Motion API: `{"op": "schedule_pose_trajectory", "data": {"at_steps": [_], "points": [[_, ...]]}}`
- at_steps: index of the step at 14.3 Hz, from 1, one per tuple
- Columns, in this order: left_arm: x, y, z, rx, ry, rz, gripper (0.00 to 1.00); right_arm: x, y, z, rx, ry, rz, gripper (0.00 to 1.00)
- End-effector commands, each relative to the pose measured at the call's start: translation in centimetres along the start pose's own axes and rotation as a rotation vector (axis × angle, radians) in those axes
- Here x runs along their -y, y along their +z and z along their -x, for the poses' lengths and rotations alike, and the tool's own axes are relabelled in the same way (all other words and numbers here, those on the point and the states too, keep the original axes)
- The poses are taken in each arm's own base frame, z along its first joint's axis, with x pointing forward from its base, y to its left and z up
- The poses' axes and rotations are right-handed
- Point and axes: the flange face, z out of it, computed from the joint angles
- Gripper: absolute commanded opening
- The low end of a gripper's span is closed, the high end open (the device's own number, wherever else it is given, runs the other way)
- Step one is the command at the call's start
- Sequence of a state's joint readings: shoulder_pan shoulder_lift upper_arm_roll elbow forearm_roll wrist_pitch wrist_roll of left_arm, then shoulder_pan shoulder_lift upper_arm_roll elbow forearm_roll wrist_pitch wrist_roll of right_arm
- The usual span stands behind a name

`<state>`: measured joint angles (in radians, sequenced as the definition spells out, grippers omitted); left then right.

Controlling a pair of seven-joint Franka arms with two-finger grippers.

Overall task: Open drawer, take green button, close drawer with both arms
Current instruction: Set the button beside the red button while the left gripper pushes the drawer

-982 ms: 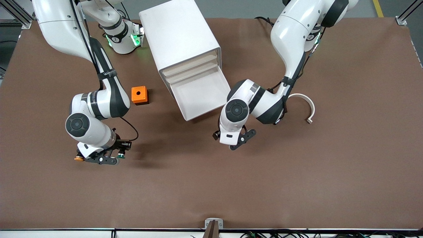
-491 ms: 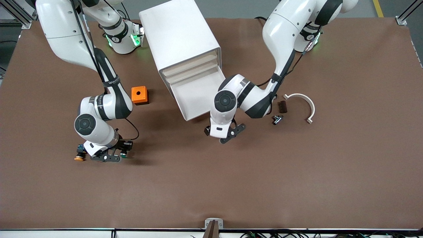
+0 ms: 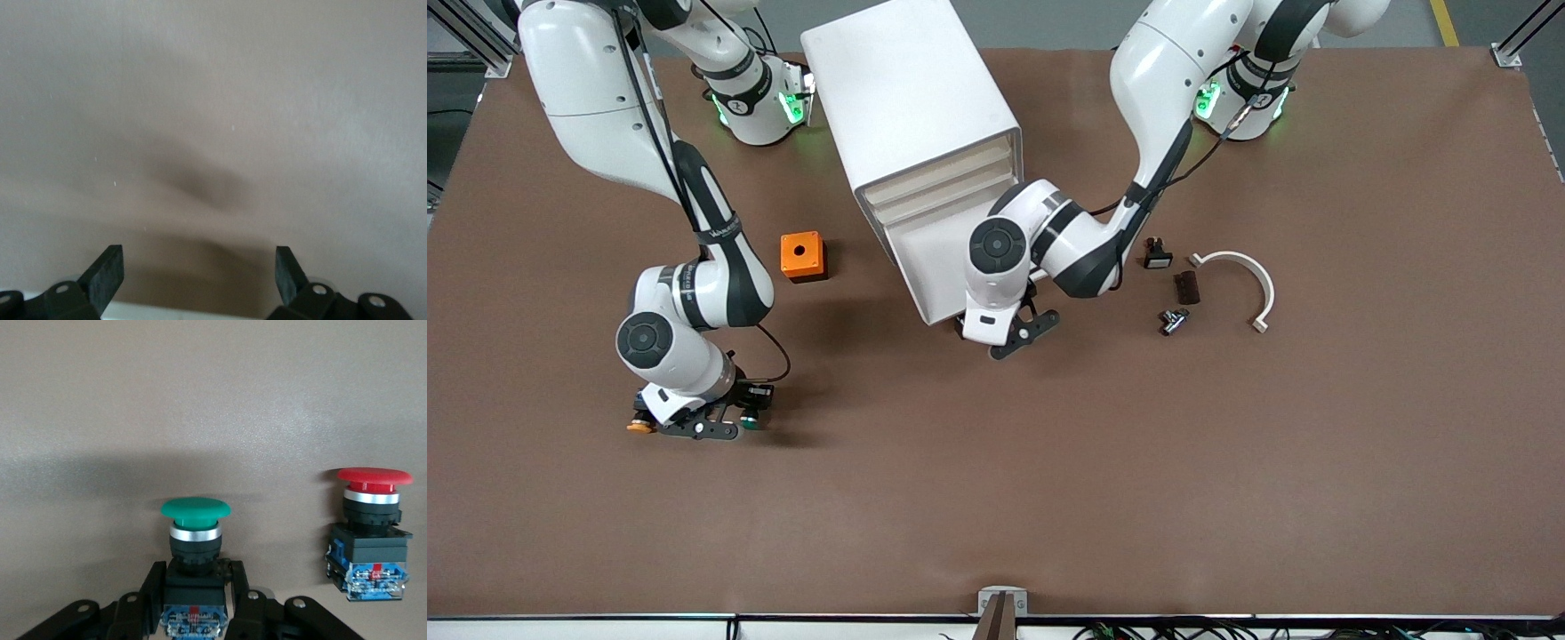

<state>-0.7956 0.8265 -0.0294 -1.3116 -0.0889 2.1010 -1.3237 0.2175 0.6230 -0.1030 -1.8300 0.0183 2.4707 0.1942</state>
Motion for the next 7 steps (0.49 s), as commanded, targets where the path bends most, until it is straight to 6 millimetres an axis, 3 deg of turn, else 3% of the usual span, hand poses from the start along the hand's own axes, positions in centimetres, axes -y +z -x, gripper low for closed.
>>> {"op": "schedule_pose_trajectory", "data": {"at_steps": [1, 2, 3, 4, 5, 7], "points": [[0.3, -0.2, 2.2, -0.012, 0.011, -0.004, 0.99, -0.1, 0.2, 0.0, -0.004, -0.008, -0.010, 0.01], [0.2, -0.2, 3.1, 0.000, 0.021, -0.002, 0.99, -0.2, 0.2, 0.0, -0.004, -0.006, -0.010, 0.01], [0.1, 0.0, 3.9, 0.012, 0.030, -0.004, 0.99, -0.1, 0.2, 0.0, -0.002, -0.006, -0.010, 0.11], [0.1, 0.1, 4.5, 0.019, 0.036, -0.006, 0.99, -0.2, 0.1, 0.0, -0.003, -0.003, -0.010, 0.61], [0.1, 0.3, 5.3, 0.029, 0.046, -0.008, 0.99, -0.2, 0.1, -0.1, -0.004, 0.003, -0.010, 0.99], [0.1, 0.8, 6.8, 0.048, 0.065, -0.016, 0.99, -0.2, -0.4, -0.3, -0.007, 0.001, -0.010, 1.00]]}}
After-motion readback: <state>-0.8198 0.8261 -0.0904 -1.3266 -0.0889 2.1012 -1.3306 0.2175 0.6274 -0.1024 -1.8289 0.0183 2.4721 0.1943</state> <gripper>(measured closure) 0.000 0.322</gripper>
